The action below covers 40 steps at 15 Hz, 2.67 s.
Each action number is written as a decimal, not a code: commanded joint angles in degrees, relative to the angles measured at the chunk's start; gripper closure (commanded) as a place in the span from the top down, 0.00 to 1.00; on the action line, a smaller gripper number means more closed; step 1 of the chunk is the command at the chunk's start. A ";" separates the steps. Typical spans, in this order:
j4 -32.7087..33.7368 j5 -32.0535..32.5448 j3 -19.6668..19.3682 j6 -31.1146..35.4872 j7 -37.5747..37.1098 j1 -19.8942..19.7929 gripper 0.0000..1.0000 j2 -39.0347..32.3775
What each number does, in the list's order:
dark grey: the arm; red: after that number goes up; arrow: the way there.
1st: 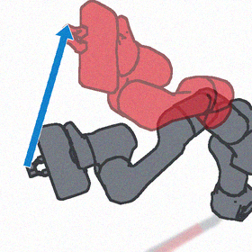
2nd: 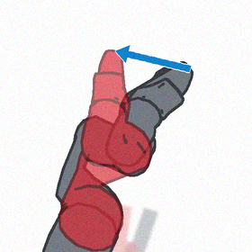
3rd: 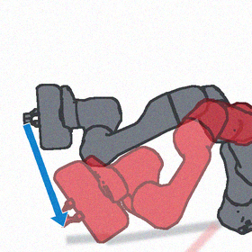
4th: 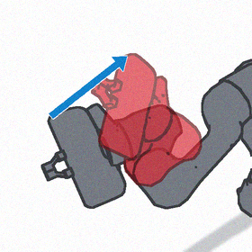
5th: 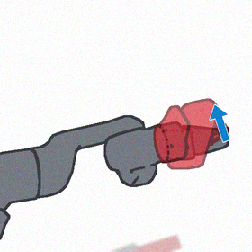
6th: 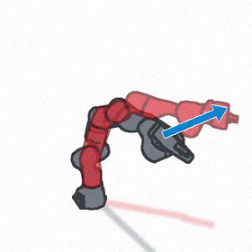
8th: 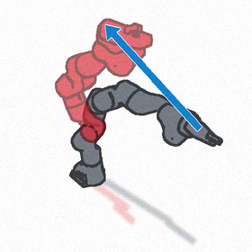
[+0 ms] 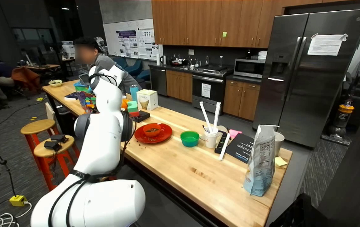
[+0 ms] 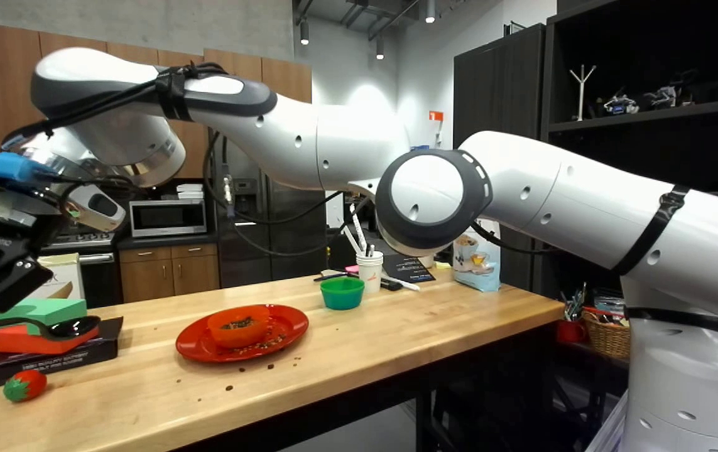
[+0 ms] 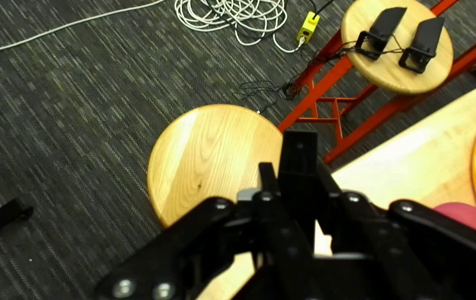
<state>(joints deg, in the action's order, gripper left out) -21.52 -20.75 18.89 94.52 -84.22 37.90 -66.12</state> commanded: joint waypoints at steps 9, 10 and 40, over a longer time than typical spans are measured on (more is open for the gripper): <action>-0.20 -2.20 3.25 -7.48 13.42 3.25 0.06 0.56; -0.46 -2.71 3.82 -9.92 15.02 3.38 0.06 0.74; -1.17 1.88 -3.33 -11.84 -10.14 11.62 0.06 9.68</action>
<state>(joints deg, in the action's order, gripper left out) -21.39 -21.66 18.34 80.90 -87.39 46.85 -59.90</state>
